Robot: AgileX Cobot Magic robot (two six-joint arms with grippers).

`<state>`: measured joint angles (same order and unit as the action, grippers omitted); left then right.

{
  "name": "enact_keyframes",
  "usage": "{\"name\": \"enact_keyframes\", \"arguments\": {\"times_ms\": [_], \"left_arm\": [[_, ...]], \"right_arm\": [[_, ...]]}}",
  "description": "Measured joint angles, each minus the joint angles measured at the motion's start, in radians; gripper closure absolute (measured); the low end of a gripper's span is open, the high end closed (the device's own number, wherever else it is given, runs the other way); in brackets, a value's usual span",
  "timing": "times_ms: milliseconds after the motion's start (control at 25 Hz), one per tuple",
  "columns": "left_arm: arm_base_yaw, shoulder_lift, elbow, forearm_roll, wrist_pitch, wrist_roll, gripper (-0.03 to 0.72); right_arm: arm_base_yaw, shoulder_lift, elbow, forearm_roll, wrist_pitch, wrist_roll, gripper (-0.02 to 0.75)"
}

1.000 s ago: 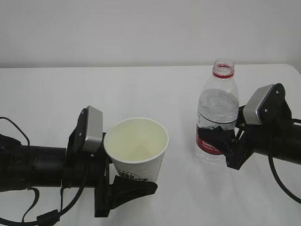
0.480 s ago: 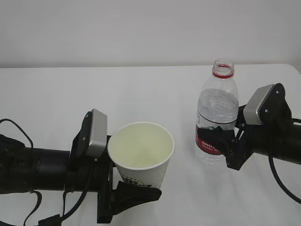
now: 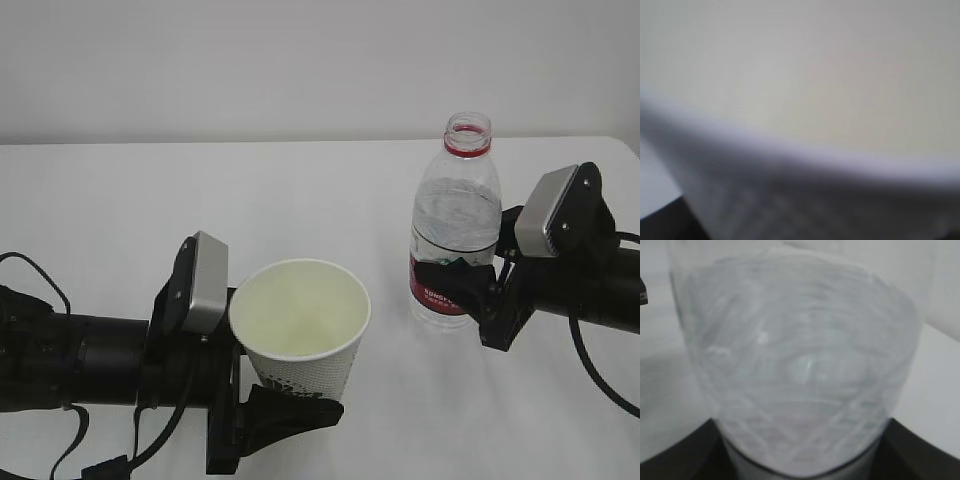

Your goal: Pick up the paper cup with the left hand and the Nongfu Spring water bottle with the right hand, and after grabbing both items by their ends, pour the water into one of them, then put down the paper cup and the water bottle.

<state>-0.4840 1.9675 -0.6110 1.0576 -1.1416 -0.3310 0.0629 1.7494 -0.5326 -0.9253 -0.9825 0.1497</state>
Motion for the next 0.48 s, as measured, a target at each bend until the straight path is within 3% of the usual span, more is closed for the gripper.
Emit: {"name": "enact_keyframes", "arguments": {"times_ms": [280,480], "left_arm": [[0.000,0.000,0.000,0.000,0.000,0.000,0.134],[0.000,0.000,0.000,0.000,-0.002,0.001,0.134]], "right_arm": [[0.002,0.000,-0.033,-0.043,0.022,0.007,0.259],[0.055,0.000,-0.069,-0.049,0.107,0.009,0.259]]}}
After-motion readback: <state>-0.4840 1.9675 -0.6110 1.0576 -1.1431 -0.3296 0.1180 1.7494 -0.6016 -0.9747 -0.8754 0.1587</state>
